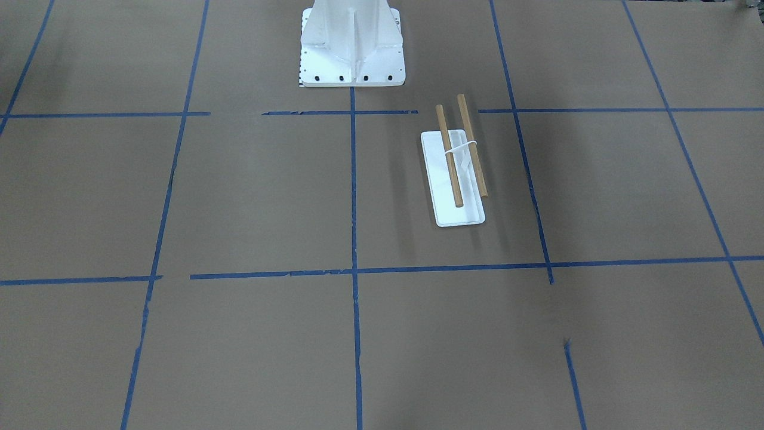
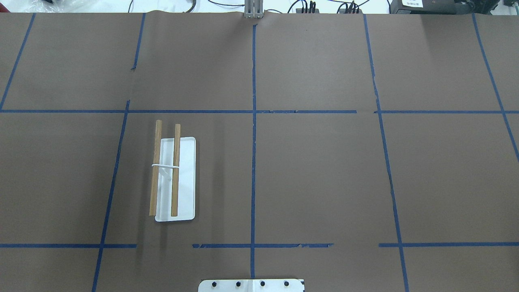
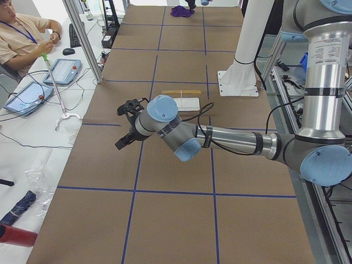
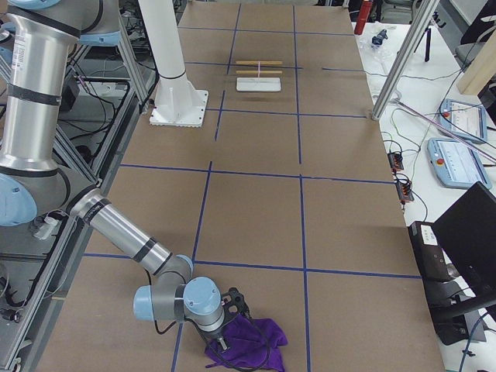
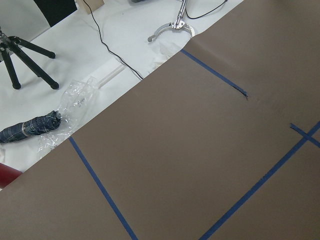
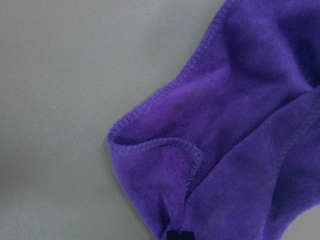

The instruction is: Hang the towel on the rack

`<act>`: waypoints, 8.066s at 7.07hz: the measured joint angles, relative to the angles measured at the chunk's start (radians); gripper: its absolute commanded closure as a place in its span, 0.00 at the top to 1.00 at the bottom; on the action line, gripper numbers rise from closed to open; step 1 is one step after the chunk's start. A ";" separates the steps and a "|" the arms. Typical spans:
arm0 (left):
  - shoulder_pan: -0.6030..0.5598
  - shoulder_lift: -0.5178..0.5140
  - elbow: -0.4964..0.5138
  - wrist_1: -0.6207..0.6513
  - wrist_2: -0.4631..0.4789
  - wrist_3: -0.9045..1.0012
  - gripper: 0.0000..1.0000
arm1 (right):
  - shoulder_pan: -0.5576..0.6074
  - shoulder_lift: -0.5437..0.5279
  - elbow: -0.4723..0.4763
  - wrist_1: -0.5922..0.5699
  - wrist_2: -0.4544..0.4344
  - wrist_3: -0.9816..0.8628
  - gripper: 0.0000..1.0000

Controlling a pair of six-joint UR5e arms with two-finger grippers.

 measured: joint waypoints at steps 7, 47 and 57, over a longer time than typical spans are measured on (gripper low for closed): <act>0.004 -0.014 -0.019 -0.004 -0.001 -0.041 1.00 | 0.018 0.031 0.386 -0.013 0.097 0.085 0.00; 0.924 -0.394 -0.325 0.595 0.489 -1.548 0.00 | -0.726 0.682 0.907 -0.848 -0.061 0.995 1.00; 0.631 -0.151 -0.240 0.480 0.388 -0.728 1.00 | -0.336 0.309 0.839 -0.954 -0.110 0.523 1.00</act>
